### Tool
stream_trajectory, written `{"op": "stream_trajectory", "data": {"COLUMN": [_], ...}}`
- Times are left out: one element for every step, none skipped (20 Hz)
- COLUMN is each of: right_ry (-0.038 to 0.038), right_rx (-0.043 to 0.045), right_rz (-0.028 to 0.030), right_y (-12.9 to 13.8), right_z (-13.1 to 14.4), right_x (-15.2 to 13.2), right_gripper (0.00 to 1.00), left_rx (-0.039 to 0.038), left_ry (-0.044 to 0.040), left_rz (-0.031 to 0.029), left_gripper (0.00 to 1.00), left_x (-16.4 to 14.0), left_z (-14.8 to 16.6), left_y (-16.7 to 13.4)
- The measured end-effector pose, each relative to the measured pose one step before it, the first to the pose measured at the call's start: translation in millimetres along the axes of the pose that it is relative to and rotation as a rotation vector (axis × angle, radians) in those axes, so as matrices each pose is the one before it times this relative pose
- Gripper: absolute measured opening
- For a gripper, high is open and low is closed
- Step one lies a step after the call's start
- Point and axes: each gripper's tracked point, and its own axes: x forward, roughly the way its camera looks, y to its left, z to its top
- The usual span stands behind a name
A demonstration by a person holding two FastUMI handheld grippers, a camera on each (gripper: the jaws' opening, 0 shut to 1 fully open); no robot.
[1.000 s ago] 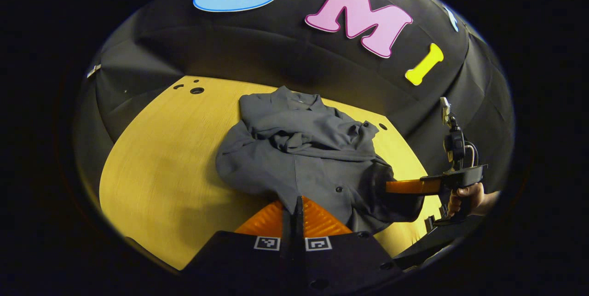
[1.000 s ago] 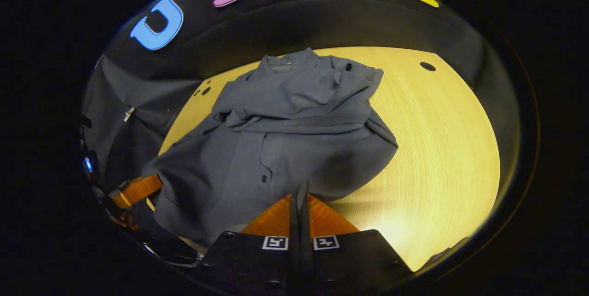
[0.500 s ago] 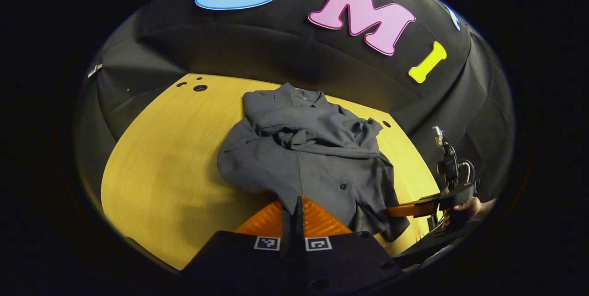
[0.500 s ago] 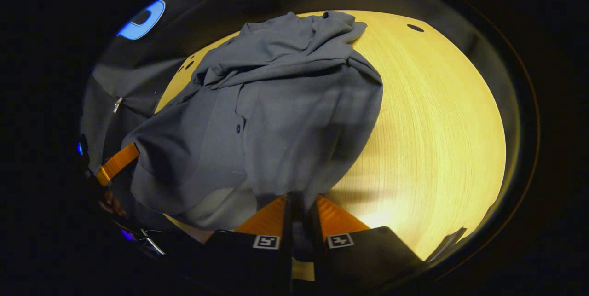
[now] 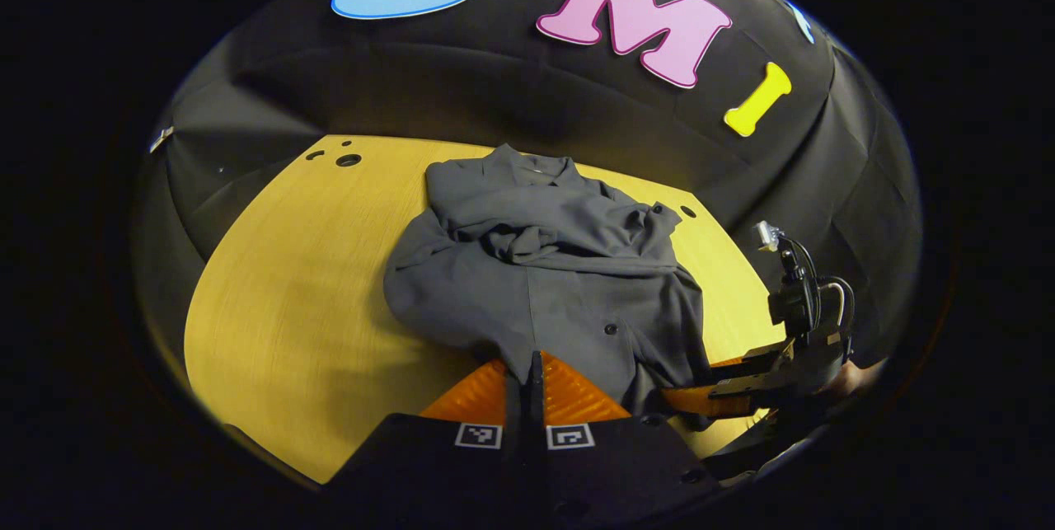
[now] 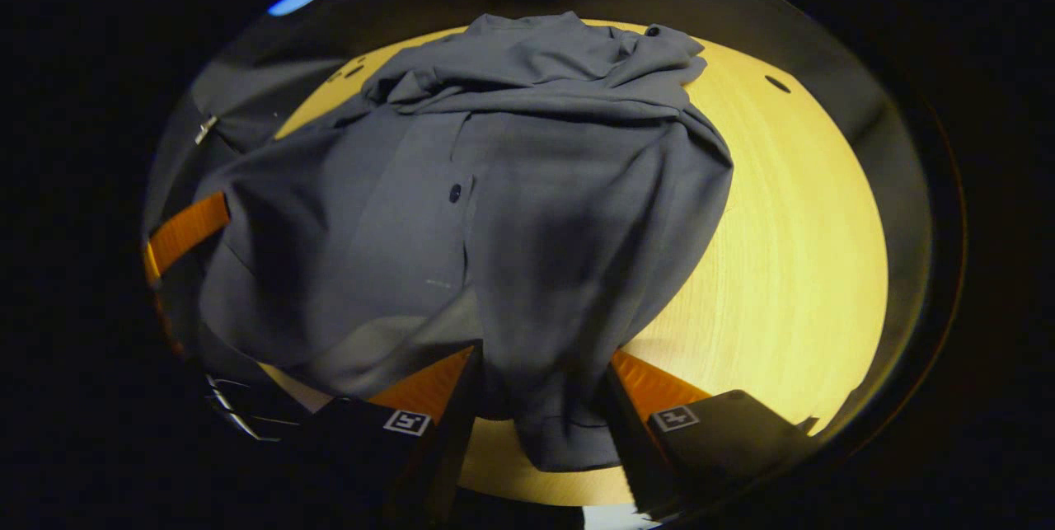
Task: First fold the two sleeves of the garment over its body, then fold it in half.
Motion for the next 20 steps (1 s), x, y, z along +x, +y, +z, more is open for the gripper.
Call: {"op": "stream_trajectory", "data": {"right_ry": [0.00013, -0.01308, -0.01530, 0.00222, 0.00766, -0.00294, -0.02035, -0.01567, -0.02297, -0.02650, -0.02215, -0.02226, -0.02391, -0.02619, -0.02406, -0.02259, -0.02730, -0.02428, -0.02302, -0.02355], "right_rx": [-0.05450, -0.03398, 0.01339, 0.03944, 0.04271, 0.04859, 0.05857, 0.03311, 0.00957, -0.00266, -0.00794, -0.01102, -0.01122, -0.00773, -0.00513, -0.00405, -0.00406, -0.00821, -0.01355, -0.01494], "right_rz": [-0.02748, -0.01397, 0.01308, 0.02118, 0.03854, 0.02892, 0.02229, 0.01997, 0.00346, 0.00642, 0.00389, 0.00623, 0.00179, 0.00411, 0.00327, 0.00389, 0.00424, 0.00124, -0.00207, -0.00360], "right_y": [-1.97, -5.14, -2.16, 2.05, 2.60, -0.95, 1.42, 0.29, -0.11, 1.06, 3.10, 2.66, 2.45, 3.50, 3.07, 1.71, 2.51, 1.08, -0.05, -1.17], "right_z": [0.43, 1.21, 5.83, 0.97, 2.16, 5.22, 4.97, 3.18, 5.81, 6.20, 4.95, 6.01, 8.82, 9.91, 9.71, 12.14, 12.05, 12.83, 12.70, 11.96], "right_x": [-1.08, 1.25, 1.16, 0.84, -1.93, -2.35, 1.17, 0.82, -5.42, -2.10, -2.64, -3.05, -3.30, -3.97, -2.53, -1.23, -1.09, -0.46, 0.15, 1.66], "right_gripper": [0.77, 0.62, 0.46, 0.31, 0.15, 0.12, 0.12, 0.05, 0.05, 0.05, 0.05, 0.05, 0.05, 0.05, 0.05, 0.05, 0.05, 0.05, 0.05, 0.05], "left_rx": [-0.00134, -0.00136, -0.00081, 0.00065, -0.00020, -0.00034, -0.00039, 0.00005, 0.00003, -0.00041, -0.00066, -0.00082, -0.00168, -0.00096, -0.00025, 0.00032, -0.00007, -0.00031, 0.00214, 0.00202], "left_ry": [0.00095, 0.00009, 0.00023, -0.00004, -0.00092, -0.00242, -0.00166, 0.00088, -0.00319, -0.00570, -0.00552, -0.00310, -0.00428, -0.00747, -0.00730, -0.00782, -0.01113, -0.01214, -0.01367, -0.01363], "left_rz": [-0.00116, 0.00021, -0.00193, 0.00082, 0.00094, 0.00309, 0.00401, -0.00002, 0.00232, 0.00137, 0.00002, 0.00160, 0.00060, 0.00149, 0.00151, 0.00119, 0.00001, -0.00096, 0.00397, 0.00418], "left_gripper": [0.06, 0.06, 0.06, 0.06, 0.06, 0.06, 0.06, 0.06, 0.06, 0.02, 0.06, 0.06, 0.06, 0.06, 0.06, 0.06, 0.06, 0.06, 0.06, 0.06], "left_x": [0.90, 0.35, -0.25, -0.12, 1.30, -0.63, -0.23, -0.30, -1.18, -1.70, -0.97, -1.07, -1.52, -0.44, 0.72, -0.97, 0.22, 0.29, 3.03, 1.34], "left_z": [-0.94, -0.51, 0.09, -1.17, -0.05, 0.94, 0.03, 0.31, 1.08, 3.06, 1.01, 2.04, 2.07, 4.33, 3.13, 4.81, 5.62, 7.46, 6.85, 7.87], "left_y": [-1.39, -0.79, -0.77, 0.18, -0.52, 0.89, 1.95, 0.97, 0.49, 0.29, 1.15, 0.81, 0.93, 0.90, 1.20, 0.52, -0.53, -0.46, 1.62, 1.03]}}
